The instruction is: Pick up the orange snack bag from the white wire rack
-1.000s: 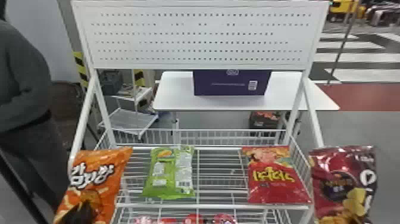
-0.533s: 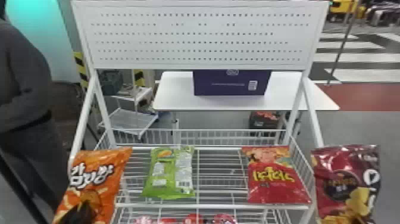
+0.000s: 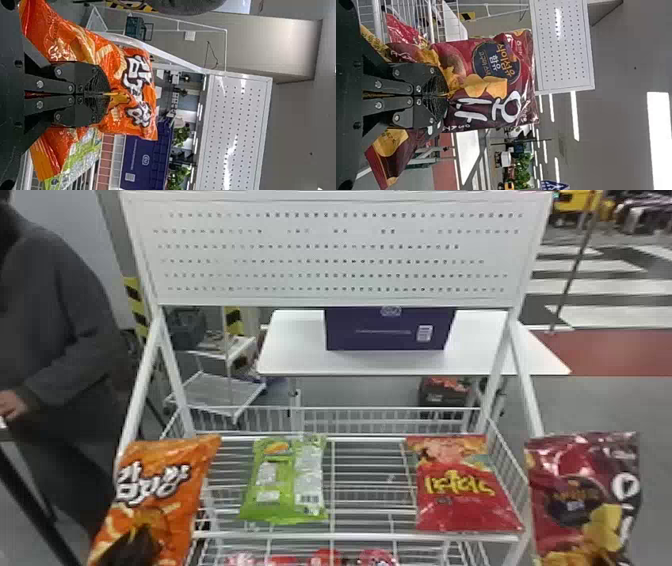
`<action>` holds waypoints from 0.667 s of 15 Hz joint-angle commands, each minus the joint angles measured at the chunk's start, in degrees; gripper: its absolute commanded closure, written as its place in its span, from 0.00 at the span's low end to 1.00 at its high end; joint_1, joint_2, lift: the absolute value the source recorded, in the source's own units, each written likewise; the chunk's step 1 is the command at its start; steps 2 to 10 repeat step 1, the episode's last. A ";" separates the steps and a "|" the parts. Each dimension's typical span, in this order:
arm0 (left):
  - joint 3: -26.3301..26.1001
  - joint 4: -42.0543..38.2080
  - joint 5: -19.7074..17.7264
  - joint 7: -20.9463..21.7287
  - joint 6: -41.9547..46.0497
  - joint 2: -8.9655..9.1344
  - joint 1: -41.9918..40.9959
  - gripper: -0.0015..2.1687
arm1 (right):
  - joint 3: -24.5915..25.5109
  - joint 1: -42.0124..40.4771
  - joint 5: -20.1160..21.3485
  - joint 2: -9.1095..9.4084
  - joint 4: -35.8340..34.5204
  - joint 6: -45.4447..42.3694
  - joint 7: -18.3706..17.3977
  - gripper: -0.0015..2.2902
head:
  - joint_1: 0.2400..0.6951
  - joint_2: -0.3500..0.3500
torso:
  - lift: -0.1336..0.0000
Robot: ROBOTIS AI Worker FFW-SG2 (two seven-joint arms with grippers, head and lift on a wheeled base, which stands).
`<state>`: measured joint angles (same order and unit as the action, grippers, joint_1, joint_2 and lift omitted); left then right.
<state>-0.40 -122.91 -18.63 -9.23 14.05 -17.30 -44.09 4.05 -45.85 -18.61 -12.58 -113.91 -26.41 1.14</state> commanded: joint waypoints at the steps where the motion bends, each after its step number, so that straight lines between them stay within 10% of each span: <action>1: -0.48 0.65 0.09 0.00 -0.31 0.07 1.02 0.99 | -0.01 0.14 -0.02 0.01 0.00 0.00 0.00 0.92 | 0.57 0.50 | 1.00; 10: -0.48 0.65 0.09 0.00 -0.31 0.07 1.02 0.99 | -0.01 0.14 -0.02 0.01 0.00 0.00 0.00 0.92 | 0.57 0.50 | 1.00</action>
